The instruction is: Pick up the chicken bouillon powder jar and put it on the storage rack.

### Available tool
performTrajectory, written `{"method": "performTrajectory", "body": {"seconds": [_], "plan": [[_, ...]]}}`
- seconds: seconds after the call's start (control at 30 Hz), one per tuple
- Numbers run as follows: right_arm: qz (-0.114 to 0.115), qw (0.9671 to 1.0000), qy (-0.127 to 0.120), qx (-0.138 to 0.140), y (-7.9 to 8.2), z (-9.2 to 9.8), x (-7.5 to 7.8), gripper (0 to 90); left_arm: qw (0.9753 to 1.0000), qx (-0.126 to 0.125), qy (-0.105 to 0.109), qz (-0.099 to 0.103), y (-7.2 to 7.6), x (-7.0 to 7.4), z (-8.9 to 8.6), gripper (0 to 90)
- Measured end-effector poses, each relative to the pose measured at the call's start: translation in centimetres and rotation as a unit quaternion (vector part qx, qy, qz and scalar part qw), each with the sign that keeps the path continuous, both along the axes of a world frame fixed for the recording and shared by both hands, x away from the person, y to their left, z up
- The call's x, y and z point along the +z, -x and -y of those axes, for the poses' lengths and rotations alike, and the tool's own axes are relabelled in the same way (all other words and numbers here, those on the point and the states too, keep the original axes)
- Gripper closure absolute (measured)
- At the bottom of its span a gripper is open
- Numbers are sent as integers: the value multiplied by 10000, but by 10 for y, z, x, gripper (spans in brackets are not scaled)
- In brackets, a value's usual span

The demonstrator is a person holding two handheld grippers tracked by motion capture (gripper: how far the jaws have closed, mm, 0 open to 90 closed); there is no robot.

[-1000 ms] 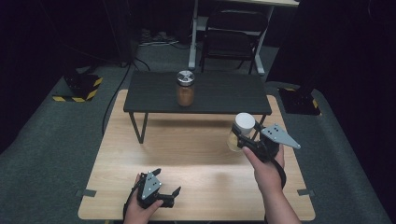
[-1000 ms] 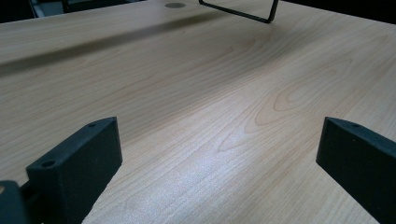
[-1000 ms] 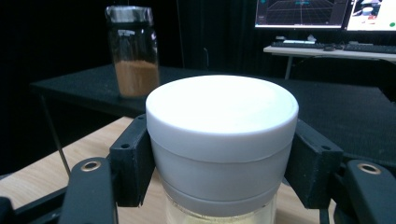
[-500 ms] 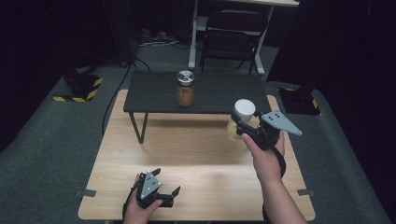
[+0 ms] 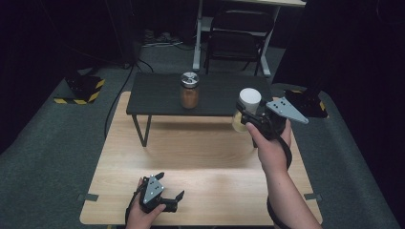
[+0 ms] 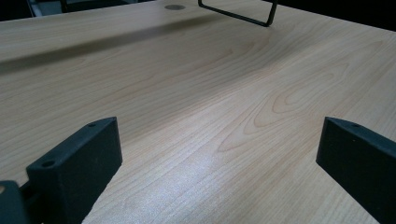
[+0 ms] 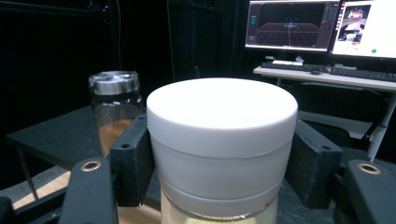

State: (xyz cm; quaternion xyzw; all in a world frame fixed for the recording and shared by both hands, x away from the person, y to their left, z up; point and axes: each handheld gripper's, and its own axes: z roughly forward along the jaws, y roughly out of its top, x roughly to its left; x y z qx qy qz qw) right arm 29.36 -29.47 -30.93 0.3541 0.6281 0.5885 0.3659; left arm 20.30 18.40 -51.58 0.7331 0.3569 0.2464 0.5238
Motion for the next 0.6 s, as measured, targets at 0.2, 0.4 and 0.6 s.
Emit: {"method": "performTrajectory", "body": {"seconds": [0.2,0.4,0.6], "plan": [[19,10000,33,-20,-10,-8,8,335,10000,9,40,-18,0,0,-1,4],[-1,10000,21,-79,-23,-16,13,336,9999,11,86,-52,0,-1,-2,5],[-51,9999,2,-156,-37,-25,15,336,10000,-3,61,-33,0,0,-3,5]]}}
